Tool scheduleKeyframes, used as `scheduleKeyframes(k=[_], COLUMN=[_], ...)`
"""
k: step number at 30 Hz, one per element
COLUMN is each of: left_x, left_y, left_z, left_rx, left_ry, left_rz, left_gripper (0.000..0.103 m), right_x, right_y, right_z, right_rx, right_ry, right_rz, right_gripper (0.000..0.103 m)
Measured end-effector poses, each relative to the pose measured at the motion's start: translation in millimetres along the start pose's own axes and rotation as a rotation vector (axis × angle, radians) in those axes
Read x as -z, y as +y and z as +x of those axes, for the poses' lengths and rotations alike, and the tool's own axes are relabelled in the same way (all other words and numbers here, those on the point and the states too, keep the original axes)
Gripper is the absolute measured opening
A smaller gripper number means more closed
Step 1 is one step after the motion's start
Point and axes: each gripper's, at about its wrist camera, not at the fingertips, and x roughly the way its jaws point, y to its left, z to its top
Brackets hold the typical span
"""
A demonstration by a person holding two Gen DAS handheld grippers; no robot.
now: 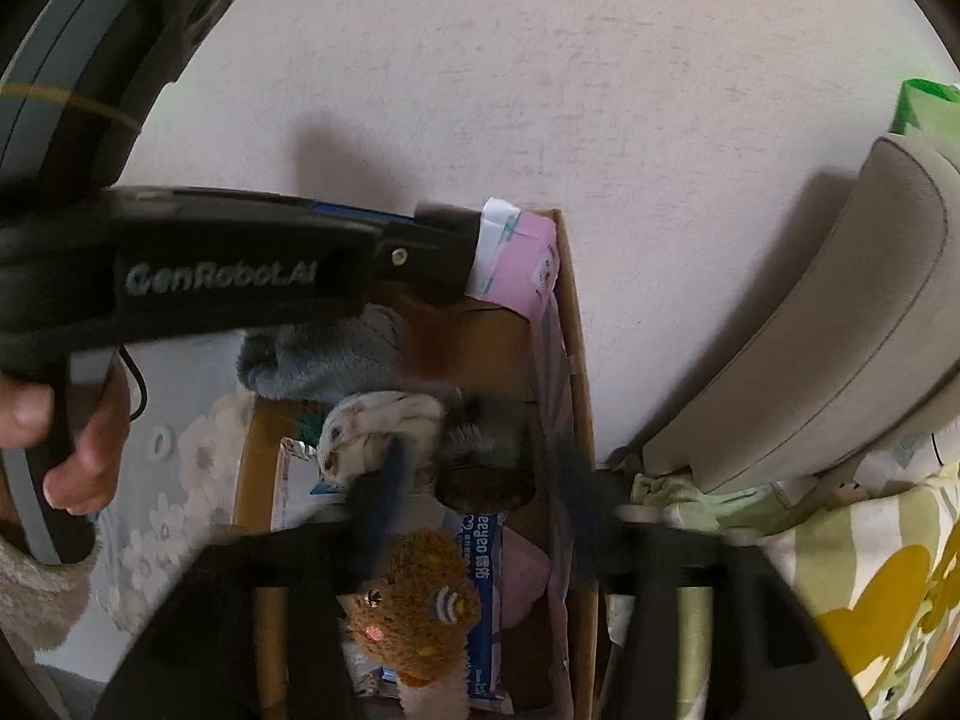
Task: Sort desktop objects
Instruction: 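Carry the lip gloss with the left tool into the box while the right tool drops the jar, then move both open tools back over the tray toward the clear tape roll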
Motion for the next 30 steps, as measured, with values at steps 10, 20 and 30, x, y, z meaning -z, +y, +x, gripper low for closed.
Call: scheduleKeyframes(k=[10, 20, 30], left_x=[8, 46, 115], left_y=[12, 39, 101], left_z=[-23, -81, -170], left_rx=[0.007, -0.078, -0.193], left_ry=[-0.077, -0.117, -0.194], left_rz=[-0.042, -0.076, -0.155], left_gripper=[0.103, 0.103, 0.103], right_x=[0, -2, -8], right_y=[5, 47, 118], right_z=[-10, -31, -57], right_rx=[-0.003, 0.020, -0.052], right_ry=[-0.036, -0.084, -0.137], right_rz=[0.012, -0.032, -0.102], right_gripper=[0.072, 0.072, 0.072])
